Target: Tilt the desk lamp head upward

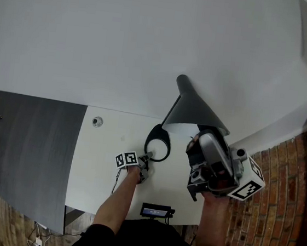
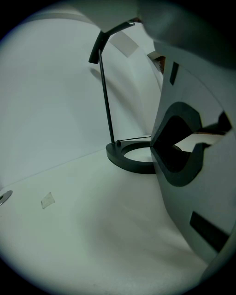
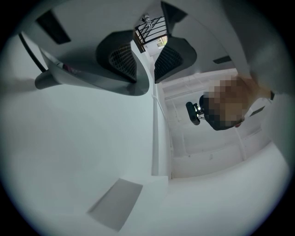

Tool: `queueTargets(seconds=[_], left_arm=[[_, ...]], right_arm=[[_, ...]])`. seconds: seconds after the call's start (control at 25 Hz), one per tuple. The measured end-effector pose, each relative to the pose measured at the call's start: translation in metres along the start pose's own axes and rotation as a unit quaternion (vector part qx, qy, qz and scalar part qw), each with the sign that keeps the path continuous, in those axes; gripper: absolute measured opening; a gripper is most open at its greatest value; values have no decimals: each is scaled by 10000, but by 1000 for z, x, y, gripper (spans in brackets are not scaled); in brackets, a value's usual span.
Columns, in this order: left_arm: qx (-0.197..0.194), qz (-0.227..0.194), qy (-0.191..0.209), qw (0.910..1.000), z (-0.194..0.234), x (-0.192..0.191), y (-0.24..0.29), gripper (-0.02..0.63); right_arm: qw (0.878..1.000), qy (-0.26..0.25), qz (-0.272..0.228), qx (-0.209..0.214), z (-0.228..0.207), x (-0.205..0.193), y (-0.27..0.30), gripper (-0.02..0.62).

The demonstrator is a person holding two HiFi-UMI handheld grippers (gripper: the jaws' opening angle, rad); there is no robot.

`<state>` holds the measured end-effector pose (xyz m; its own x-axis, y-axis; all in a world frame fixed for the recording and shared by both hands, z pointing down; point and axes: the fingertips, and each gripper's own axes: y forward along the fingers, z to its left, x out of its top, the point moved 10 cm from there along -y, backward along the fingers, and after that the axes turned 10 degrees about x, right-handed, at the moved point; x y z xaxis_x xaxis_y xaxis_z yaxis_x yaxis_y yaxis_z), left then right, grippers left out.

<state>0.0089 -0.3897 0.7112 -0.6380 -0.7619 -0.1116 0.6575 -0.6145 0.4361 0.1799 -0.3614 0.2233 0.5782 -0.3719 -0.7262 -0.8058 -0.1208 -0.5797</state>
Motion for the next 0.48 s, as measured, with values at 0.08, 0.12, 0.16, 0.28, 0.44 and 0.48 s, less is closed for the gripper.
queueTargets(seconds=[0.08,0.12,0.16,0.28,0.44,0.48], left_arm=[[19,-14,16,10000,0,0,0,14],[35,-25,32,10000,-1,0,0,14],[50,-33,47,10000,-1,0,0,14],[49,-35,55,10000,-1,0,0,14],[45,-17,40,10000,-1,-1,0,14],[46,-13,40,10000,-1,-1,0,14]], right_arm=[[10000,37,-29,-15,0,1,1,129],[10000,53,-40,-22,0,2,2,129],[10000,66,-50,-28,0,2,2,129],[9999,97,-75,-47,0,5,5,129],[9998,139,-101,-77,-2,8,7,129],[9998,152,-111,-76,-2,9,7,129]])
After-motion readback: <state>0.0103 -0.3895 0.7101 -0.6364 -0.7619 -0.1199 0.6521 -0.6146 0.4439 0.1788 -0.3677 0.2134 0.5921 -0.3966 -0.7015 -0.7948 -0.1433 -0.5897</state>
